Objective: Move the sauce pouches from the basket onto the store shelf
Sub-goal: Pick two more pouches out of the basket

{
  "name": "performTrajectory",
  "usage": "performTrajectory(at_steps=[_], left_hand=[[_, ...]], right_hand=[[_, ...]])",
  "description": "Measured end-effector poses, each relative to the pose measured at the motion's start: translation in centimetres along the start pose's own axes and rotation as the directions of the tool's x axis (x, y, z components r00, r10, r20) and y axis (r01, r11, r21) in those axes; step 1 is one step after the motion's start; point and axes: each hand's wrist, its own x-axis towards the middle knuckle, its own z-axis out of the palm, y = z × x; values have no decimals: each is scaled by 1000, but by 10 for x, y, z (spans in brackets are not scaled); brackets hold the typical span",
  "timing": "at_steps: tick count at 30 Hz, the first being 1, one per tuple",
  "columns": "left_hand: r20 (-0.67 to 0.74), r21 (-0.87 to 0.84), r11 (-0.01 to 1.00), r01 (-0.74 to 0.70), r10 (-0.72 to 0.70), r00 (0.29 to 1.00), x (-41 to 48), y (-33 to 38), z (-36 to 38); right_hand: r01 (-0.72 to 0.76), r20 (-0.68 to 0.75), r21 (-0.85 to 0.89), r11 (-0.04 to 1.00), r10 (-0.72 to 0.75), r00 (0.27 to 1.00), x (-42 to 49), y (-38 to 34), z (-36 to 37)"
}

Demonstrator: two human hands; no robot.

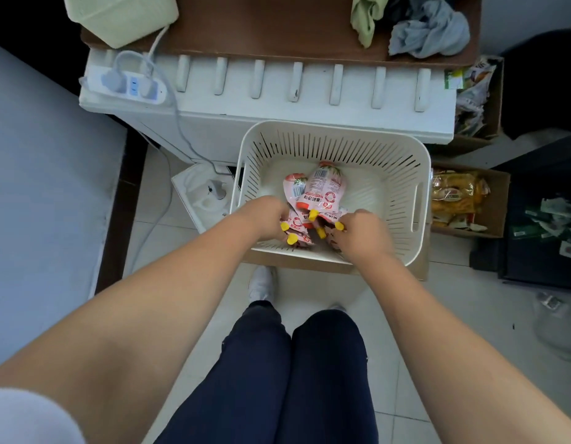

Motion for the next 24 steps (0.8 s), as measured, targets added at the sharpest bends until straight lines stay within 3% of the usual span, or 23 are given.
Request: performTrajectory(at_steps=[5,7,9,13,18,21,24], left_hand=[[-39,209,960,-186,199,979,6,-9,-7],[-16,427,870,-247,281,960,11,-7,-11],[33,529,781,-332,373,927,17,-3,-18],[129,542,734,-410,409,903,30,-3,-37],[75,571,732,-371,404,912,13,-12,-56],[6,553,770,-318,378,926,-17,-16,-82],[-105,553,772,-315,440,892,-52,-20,-118]], right_hand=[[69,-121,80,994,-59,991,8,18,-4],[79,-135,84,993,-67,989,12,21,-6],[99,-141,111,989,-83,987,18,25,-6],[170,-181,100,980,-150,972,27,30,-9],[193,-215,-2,981,-189,958,18,28,-35],[147,-248,42,988,-132,960,-7,21,-73],[170,-287,126,977,-128,949,-38,9,-126]])
